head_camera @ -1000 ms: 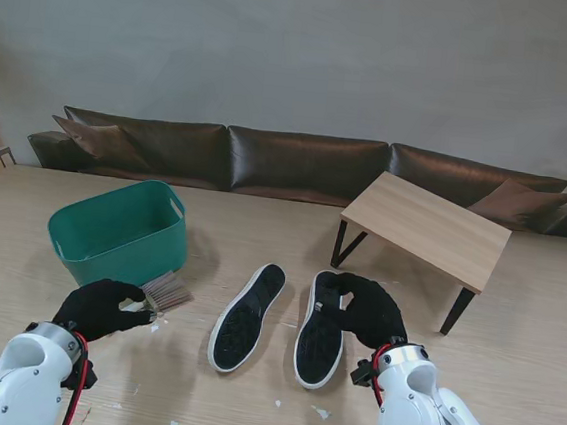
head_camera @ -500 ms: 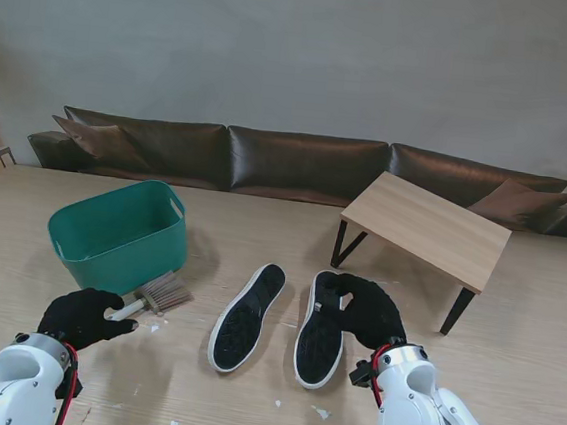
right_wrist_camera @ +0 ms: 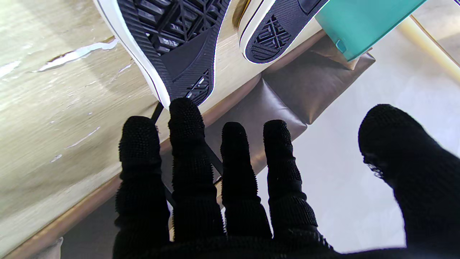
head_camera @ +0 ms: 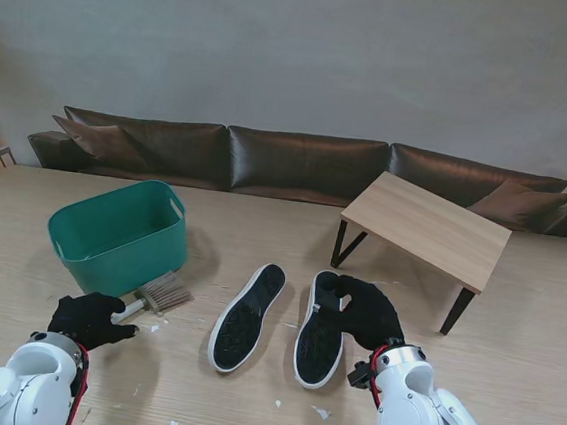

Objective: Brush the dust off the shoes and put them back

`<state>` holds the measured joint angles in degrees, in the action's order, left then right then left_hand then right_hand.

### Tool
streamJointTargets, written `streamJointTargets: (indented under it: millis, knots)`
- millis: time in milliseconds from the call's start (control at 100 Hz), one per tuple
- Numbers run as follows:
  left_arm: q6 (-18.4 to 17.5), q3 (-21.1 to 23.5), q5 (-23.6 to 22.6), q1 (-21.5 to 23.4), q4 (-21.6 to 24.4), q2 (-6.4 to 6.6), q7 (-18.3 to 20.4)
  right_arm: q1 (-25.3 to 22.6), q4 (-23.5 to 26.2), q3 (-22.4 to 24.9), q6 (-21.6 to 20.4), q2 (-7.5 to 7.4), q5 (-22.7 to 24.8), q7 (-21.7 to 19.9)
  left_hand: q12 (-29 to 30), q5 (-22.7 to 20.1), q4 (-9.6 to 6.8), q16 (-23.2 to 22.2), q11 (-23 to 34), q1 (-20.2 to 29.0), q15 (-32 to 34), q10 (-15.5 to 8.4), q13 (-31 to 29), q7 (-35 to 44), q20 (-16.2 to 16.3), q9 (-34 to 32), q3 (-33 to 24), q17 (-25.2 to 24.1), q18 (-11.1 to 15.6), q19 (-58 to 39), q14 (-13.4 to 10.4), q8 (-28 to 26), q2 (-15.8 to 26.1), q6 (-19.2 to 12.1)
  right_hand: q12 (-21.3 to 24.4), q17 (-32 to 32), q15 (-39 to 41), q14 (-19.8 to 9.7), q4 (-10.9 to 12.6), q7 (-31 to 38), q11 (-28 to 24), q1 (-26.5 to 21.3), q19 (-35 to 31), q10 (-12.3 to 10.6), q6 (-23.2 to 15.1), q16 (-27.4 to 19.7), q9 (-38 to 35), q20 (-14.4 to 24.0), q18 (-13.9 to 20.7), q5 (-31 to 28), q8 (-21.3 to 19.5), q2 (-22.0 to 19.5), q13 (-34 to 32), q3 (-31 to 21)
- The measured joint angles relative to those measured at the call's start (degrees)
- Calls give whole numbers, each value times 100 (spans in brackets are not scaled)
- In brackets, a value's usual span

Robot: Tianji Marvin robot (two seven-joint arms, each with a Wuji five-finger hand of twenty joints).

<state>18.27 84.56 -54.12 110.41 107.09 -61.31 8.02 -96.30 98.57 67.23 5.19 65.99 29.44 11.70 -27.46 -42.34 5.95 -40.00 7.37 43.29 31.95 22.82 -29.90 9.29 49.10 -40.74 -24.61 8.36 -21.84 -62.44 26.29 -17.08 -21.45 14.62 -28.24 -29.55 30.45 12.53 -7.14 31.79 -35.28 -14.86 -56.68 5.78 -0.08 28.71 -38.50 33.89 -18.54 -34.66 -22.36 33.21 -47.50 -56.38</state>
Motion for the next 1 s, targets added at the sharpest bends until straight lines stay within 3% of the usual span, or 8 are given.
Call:
streamJointTargets:
  millis: [260, 720, 1000]
  knots:
    - [49, -241, -145, -376, -337, 56, 188, 20, -35, -7, 14, 6, -68, -17, -531, 0, 0, -380, 139, -61, 642, 0, 0, 0, -1, 3, 2, 21, 85, -663, -27, 2, -1, -2, 0, 0, 0, 0, 0, 0, 0, 0, 0, 1, 13, 0, -4, 1, -4, 0, 0, -138, 0, -14]
    - [89, -581, -525, -858, -755, 132, 532, 50, -85, -9, 19, 19, -157, -17, -541, 63, 0, -591, 109, -224, 1011, -7, -6, 7, 79, 96, -11, 182, 214, -964, -101, 10, -1, 44, 0, 0, 0, 7, 1, 0, 0, 0, 0, 2, 54, 0, -7, 1, -7, 0, 0, -138, 0, -14]
    - [84, -642, -579, -966, -863, 138, 485, 67, -108, -10, 28, 22, -184, -28, -411, 35, 0, -592, 68, -224, 1014, -56, -21, 34, 83, 96, -68, 227, 219, -966, -103, -26, -1, 23, 0, 0, 0, 18, 1, 0, 0, 0, 0, 4, 58, 0, -7, 1, -8, 0, 0, -219, 0, -16]
